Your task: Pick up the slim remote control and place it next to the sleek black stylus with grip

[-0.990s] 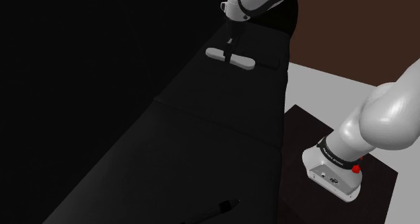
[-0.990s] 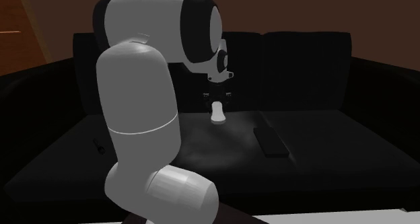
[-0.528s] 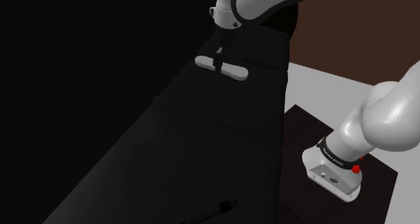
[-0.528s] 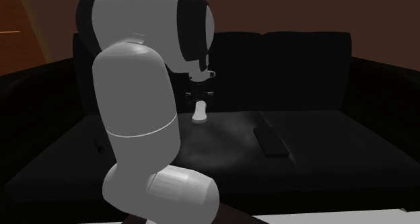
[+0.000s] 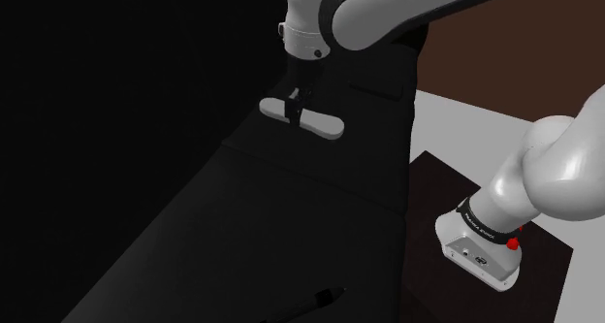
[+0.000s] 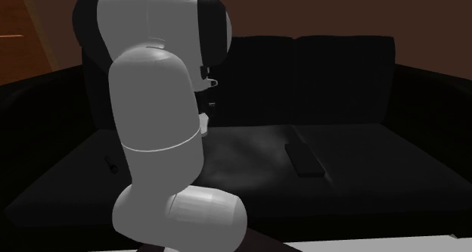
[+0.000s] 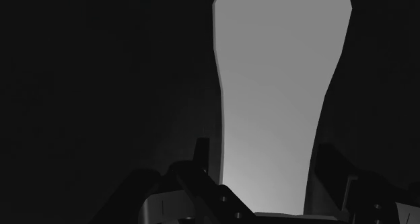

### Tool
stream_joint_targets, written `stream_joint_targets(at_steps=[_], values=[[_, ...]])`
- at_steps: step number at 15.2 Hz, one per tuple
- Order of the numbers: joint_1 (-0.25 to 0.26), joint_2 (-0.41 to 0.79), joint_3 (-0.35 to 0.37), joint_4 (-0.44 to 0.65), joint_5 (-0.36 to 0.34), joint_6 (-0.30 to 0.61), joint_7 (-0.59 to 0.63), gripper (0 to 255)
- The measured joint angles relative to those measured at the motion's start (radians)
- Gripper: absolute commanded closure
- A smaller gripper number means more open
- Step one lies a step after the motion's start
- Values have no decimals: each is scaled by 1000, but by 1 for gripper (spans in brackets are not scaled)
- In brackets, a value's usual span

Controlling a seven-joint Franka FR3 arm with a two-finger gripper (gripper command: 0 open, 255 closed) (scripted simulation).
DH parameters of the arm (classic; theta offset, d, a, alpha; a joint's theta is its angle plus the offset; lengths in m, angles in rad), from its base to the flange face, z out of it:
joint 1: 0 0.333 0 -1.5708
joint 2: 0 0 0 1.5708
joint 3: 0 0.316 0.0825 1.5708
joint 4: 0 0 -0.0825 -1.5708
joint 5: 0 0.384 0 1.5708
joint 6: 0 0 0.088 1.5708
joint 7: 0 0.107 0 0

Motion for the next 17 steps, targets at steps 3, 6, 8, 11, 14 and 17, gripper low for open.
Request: stream_joint_targets(at_steps=[3, 6, 8, 11, 14, 17], values=[[35, 32, 37, 40, -8, -10, 75, 255], [72, 73, 73, 86, -20, -20, 154, 255], [98, 98, 95, 114, -31, -25, 206, 255], [140, 155, 126, 180, -54, -41, 288, 255], [183, 211, 150, 248, -79, -61, 363, 255], [232, 275, 171, 338, -109, -97, 437, 255]])
